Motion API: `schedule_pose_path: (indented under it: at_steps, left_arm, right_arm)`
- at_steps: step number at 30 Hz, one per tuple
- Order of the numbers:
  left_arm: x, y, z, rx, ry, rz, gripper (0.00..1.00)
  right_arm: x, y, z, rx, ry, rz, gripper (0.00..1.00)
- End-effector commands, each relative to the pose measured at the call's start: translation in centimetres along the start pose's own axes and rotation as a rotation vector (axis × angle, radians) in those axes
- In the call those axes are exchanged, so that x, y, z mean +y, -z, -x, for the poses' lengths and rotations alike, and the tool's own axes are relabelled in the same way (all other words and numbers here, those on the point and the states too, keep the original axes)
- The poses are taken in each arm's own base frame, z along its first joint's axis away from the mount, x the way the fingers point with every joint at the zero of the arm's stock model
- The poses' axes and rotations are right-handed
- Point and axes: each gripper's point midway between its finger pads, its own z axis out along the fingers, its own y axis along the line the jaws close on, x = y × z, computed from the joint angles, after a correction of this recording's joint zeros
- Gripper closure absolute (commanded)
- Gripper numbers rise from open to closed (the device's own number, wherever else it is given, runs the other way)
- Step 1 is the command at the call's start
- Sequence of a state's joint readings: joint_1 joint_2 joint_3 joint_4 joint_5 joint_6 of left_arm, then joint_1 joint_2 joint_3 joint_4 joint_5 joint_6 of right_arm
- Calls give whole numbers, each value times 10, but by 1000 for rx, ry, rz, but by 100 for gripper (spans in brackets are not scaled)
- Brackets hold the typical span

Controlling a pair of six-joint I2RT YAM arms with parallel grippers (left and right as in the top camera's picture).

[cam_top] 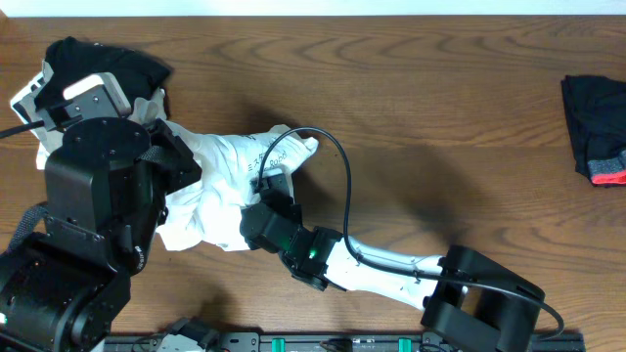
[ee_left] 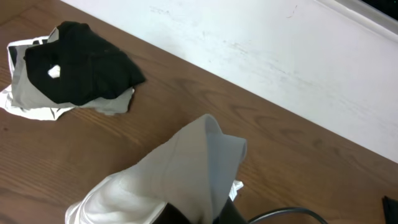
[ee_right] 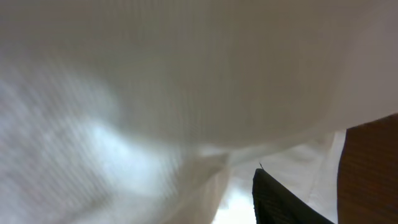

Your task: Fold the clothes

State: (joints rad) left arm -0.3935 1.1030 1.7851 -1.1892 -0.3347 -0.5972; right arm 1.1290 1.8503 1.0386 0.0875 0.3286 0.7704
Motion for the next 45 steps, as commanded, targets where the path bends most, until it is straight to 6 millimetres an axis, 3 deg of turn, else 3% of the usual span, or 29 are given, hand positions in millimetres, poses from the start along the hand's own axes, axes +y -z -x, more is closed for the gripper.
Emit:
schedule_pose_path:
  at_steps: [1,5,7,9,11,14,19,23,28,33,38,45]
  left_arm:
    - [-1,10,8,-24,-1,-23,94]
    - [-2,17,13,-35,6,-37,94]
    - [-2,20,14,-37,7,-39,94]
    - [-1,21,14,-37,7,-39,94]
    - [-1,23,15,-39,8,-40,94]
    - [0,25,16,-39,7,-40,94]
    - [0,30,18,-46,-4,-44,94]
    - [1,36,22,-57,-11,-48,94]
    - [2,40,24,-61,-9,-51,94]
    - [4,40,21,-52,-13,-45,94]
    - [-4,40,15,-16,-16,-90,94]
    - [-20,42,3,54,-20,-185,94]
  right_arm:
    - [-5,-7,-8,5,-24,-22,45]
    - [-12,-18,-20,26,-18,-44,46]
    - [-13,-21,-22,28,-17,-46,52]
    - [-15,-22,-22,23,-17,-55,60]
    - [-18,-22,-20,12,-16,-67,79]
    - [-24,-22,-15,-9,-17,-93,98]
    - [-37,-23,-5,-15,-31,-121,98]
    - [-56,-12,15,-16,-2,-167,98]
    - [-90,31,67,-61,19,-258,98]
    - [-133,99,117,-109,10,-341,98]
    - [-171,163,146,-166,-48,-404,98]
    - [-205,232,163,-253,-110,-460,99]
